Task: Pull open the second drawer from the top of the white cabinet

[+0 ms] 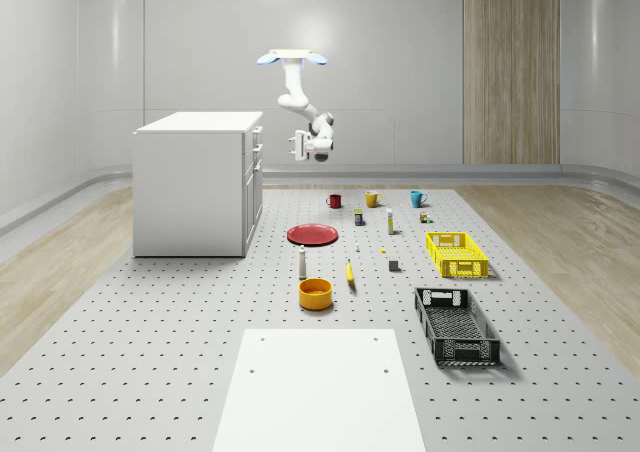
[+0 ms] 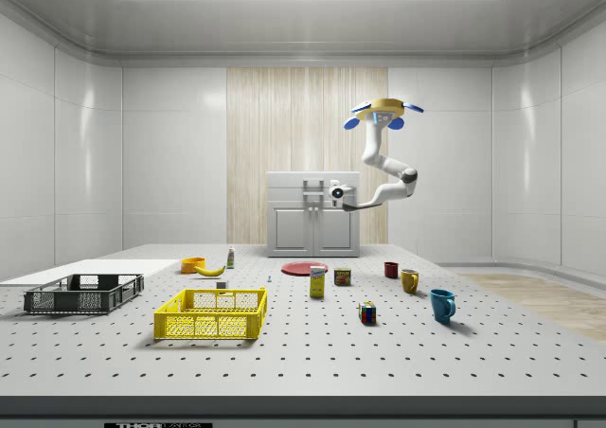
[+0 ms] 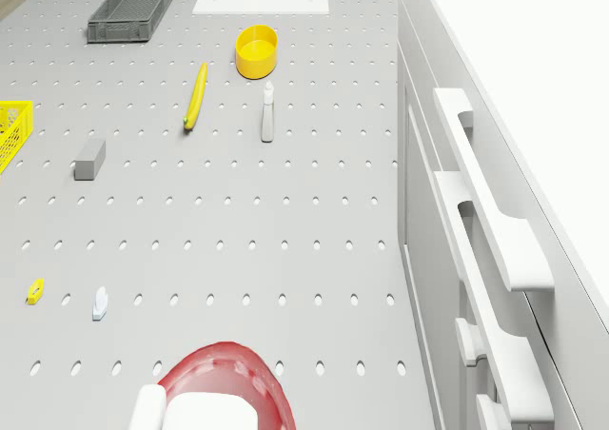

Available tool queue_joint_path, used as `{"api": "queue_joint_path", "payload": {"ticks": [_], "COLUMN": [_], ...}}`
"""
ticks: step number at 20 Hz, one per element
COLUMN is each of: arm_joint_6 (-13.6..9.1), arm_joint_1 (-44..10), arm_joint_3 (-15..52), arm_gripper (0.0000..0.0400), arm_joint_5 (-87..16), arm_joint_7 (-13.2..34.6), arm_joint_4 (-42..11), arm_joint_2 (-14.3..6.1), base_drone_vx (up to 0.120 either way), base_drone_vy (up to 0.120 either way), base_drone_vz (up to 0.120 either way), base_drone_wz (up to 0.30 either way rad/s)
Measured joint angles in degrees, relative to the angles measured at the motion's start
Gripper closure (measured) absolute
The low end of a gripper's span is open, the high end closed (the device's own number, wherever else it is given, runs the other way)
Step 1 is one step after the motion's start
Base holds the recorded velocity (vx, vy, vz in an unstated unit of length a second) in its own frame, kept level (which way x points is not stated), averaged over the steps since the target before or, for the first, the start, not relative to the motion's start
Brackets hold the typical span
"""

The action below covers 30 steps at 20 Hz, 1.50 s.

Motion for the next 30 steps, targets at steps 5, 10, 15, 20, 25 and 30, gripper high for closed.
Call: {"api": "queue_joint_path", "payload": {"ticks": [5, 10, 15, 20, 25, 30], "arm_joint_6": [1.70, 4.62, 7.75, 9.47, 10.16, 10.43], "arm_joint_1": [0.57, 1.26, 2.13, 2.75, 3.05, 3.19], "arm_joint_3": [0.94, 3.10, 5.52, 6.80, 7.25, 7.38], "arm_gripper": [0.0100, 0.0100, 0.0100, 0.0100, 0.0100, 0.0100], "arm_joint_5": [0.44, 2.06, 4.16, 5.34, 5.75, 5.85], "arm_joint_7": [0.15, -0.11, -0.61, -0.93, -1.04, -1.04], "arm_joint_4": [-1.03, -2.93, -4.77, -5.64, -5.96, -6.07], "arm_joint_2": [-0.56, -0.86, -0.87, -0.79, -0.79, -0.83], "base_drone_vx": [0.000, 0.000, 0.000, 0.088, 0.120, 0.120], "base_drone_vy": [0.000, 0.000, 0.000, 0.000, 0.000, 0.000], "base_drone_vz": [0.000, 0.000, 0.000, 0.000, 0.000, 0.000], "base_drone_wz": [0.000, 0.000, 0.000, 0.000, 0.000, 0.000]}}
